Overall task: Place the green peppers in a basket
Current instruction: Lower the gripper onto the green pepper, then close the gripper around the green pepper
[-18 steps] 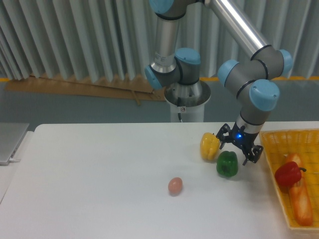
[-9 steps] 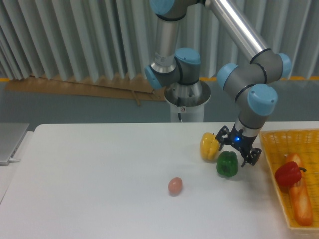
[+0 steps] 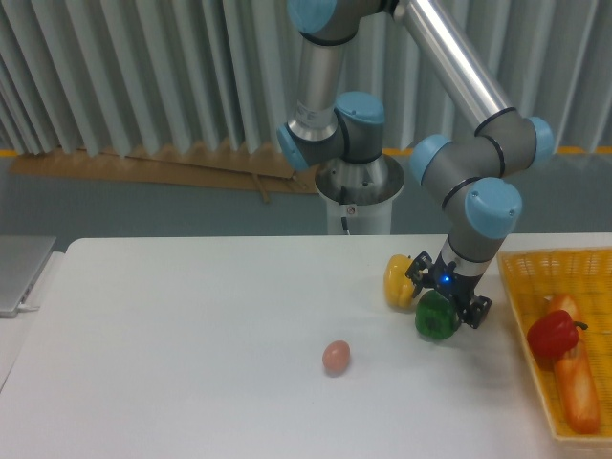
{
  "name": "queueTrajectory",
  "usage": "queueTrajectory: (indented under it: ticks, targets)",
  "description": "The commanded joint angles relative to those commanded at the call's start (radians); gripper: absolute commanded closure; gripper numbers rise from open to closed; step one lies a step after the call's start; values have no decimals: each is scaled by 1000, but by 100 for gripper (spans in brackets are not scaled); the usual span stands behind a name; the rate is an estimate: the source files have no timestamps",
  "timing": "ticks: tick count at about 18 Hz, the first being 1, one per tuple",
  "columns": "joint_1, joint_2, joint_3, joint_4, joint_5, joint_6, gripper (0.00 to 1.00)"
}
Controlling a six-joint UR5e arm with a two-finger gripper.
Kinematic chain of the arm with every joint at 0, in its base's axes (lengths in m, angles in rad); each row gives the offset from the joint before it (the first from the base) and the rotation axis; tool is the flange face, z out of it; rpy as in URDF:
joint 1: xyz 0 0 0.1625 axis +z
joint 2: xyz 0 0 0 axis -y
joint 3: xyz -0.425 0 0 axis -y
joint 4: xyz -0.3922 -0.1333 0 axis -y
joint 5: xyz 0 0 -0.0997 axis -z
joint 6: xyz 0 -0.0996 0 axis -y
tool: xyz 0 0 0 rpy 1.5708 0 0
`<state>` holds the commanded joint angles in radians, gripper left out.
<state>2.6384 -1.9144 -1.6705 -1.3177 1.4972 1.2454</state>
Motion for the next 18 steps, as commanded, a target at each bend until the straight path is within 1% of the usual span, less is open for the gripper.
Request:
queueTrajectory:
  ticks: [12, 13, 14, 15, 18]
  targets:
    - [6, 0, -8, 3, -3, 43, 0]
    - [6, 0, -8, 6, -3, 43, 7]
    - [8, 0, -12, 8, -3, 43, 26]
    - [8, 0, -14, 9, -3, 43, 28]
    - [6, 0, -17, 12, -5, 48, 53]
